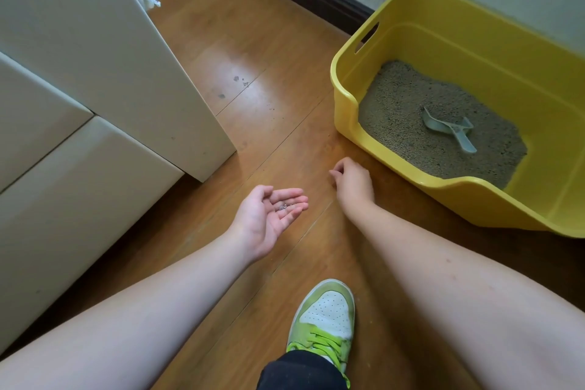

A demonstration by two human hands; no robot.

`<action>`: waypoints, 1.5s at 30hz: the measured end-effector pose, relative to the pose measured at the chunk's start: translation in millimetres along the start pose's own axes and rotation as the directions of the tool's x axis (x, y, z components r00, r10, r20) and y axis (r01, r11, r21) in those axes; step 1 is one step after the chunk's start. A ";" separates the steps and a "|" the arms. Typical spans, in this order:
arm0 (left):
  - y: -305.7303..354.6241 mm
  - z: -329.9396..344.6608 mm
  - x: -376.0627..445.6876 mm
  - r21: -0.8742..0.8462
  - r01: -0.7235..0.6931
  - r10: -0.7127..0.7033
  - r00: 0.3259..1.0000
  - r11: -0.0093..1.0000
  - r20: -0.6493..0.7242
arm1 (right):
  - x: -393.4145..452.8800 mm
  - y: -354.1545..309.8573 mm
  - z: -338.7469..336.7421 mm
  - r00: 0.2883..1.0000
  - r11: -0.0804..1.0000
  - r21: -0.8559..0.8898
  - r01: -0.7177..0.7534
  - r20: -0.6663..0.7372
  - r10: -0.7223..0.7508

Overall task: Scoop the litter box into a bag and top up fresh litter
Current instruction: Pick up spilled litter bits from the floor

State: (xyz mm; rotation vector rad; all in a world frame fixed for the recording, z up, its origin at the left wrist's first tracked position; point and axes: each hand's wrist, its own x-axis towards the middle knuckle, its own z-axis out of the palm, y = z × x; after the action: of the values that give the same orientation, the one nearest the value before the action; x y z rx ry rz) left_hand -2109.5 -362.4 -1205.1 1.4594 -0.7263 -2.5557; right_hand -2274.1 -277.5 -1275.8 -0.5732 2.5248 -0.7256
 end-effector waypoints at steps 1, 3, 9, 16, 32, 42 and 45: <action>-0.9 -0.1 1.3 0.002 0.002 -0.002 1.000 1.000 -0.001 | -3.5 0.5 -3.5 1.000 0.999 0.052 -0.010 -0.003 0.010; -4.3 0.3 3.5 0.010 0.009 -0.009 1.000 1.000 -0.005 | -11.6 1.9 -10.0 1.000 0.985 0.169 -0.031 0.009 0.030; -17.9 15.2 8.4 0.058 0.042 -0.043 0.999 0.997 0.010 | -42.2 16.9 -31.1 0.963 0.520 0.810 -0.271 0.226 0.149; -49.1 46.7 10.2 0.142 0.086 -0.096 0.993 0.986 0.065 | -94.5 67.9 -56.1 0.915 0.099 0.920 -0.379 0.357 0.187; -155.5 118.1 6.4 0.605 0.257 -0.396 0.912 0.754 0.106 | -194.0 208.4 -106.6 0.875 -0.136 0.944 -0.302 0.331 0.353; -217.6 160.3 5.9 0.699 0.295 -0.534 0.833 0.651 0.146 | -254.3 282.8 -145.4 0.767 -0.192 0.943 -0.272 0.333 0.549; -240.6 175.1 2.7 0.749 0.283 -0.583 0.795 0.598 0.165 | -268.3 305.5 -153.8 0.736 -0.223 0.946 -0.236 0.324 0.594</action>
State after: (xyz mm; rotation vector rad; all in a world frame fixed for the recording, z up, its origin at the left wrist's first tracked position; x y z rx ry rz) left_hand -2224.3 -90.4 -1242.7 1.4093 -1.7692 -3.2261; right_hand -2216.1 152.7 -1253.4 1.0202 1.2816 -2.0491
